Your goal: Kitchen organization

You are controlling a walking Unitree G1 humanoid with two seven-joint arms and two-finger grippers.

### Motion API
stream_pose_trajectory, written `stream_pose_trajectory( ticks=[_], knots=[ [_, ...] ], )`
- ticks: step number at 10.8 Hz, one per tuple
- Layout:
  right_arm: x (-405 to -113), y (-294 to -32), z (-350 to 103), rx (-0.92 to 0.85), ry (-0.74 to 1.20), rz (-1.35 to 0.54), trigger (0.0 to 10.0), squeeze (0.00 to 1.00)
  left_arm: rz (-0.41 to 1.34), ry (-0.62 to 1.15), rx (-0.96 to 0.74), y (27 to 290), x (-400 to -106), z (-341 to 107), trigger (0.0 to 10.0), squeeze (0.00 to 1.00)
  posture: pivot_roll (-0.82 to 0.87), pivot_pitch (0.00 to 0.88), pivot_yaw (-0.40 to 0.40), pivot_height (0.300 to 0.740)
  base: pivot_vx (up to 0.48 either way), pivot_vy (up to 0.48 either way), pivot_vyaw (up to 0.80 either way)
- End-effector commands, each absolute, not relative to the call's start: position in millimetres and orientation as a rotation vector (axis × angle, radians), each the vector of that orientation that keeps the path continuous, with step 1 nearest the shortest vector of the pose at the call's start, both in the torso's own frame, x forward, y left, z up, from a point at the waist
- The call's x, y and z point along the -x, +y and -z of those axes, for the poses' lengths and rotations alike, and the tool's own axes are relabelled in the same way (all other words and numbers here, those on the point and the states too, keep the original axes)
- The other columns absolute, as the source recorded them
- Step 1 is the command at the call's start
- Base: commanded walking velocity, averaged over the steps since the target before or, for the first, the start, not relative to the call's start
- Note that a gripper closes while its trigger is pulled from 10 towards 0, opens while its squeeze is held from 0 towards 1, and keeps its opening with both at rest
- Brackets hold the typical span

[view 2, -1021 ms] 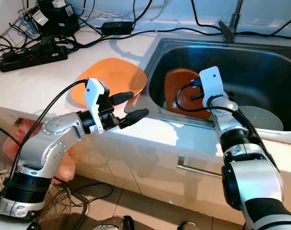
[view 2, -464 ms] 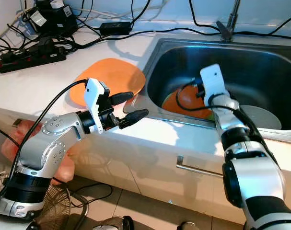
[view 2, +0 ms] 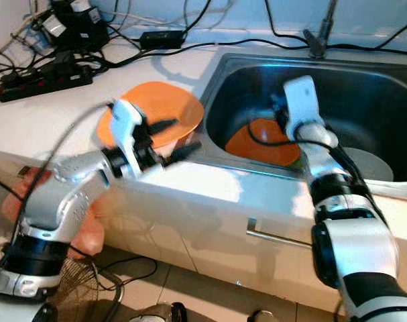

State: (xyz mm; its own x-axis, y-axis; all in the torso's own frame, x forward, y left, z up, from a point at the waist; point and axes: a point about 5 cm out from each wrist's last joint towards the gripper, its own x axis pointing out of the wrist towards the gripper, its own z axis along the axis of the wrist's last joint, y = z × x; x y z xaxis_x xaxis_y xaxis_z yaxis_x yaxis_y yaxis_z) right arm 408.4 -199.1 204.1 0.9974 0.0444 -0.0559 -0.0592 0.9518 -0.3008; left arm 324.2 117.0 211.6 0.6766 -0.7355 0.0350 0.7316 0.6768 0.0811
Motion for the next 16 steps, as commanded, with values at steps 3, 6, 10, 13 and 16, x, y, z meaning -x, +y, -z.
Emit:
stream_pose_trajectory(
  ticks=[3, 6, 10, 13, 16],
  knots=[
    [-410.2, -161.3, -225.2, 0.230, -0.036, -0.212, 10.0, 1.00, 0.490, -0.143, -0.058, 160.3, -349.1, -229.0, 10.0, 0.00, 0.12, 0.090, 0.112, 0.740, 0.000, 0.000, 0.00],
    [-403.9, -151.1, -216.1, 0.183, -0.020, -0.275, 10.0, 1.00, 0.231, -0.146, 0.008, 189.6, -362.7, -231.8, 10.0, 0.00, 0.11, 0.084, 0.111, 0.740, 0.000, 0.000, 0.00],
    [-397.9, -152.1, -207.3, 0.154, 0.012, -0.272, 10.0, 0.93, -0.052, -0.063, 0.148, 220.5, -369.6, -209.1, 10.0, 0.00, 0.10, 0.081, 0.111, 0.740, 0.000, 0.000, 0.00],
    [-393.8, -140.4, -207.0, 0.147, 0.014, -0.308, 10.0, 0.47, -0.174, 0.104, 0.512, 223.9, -374.1, -178.6, 10.0, 0.00, 0.08, 0.081, 0.112, 0.740, 0.000, 0.000, 0.00],
    [-391.0, -141.1, -206.3, 0.150, 0.025, -0.313, 10.0, 0.31, -0.115, 0.185, 0.632, 210.8, -380.0, -175.2, 10.0, 0.00, 0.08, 0.087, 0.110, 0.740, 0.000, 0.000, 0.00]
  ],
)
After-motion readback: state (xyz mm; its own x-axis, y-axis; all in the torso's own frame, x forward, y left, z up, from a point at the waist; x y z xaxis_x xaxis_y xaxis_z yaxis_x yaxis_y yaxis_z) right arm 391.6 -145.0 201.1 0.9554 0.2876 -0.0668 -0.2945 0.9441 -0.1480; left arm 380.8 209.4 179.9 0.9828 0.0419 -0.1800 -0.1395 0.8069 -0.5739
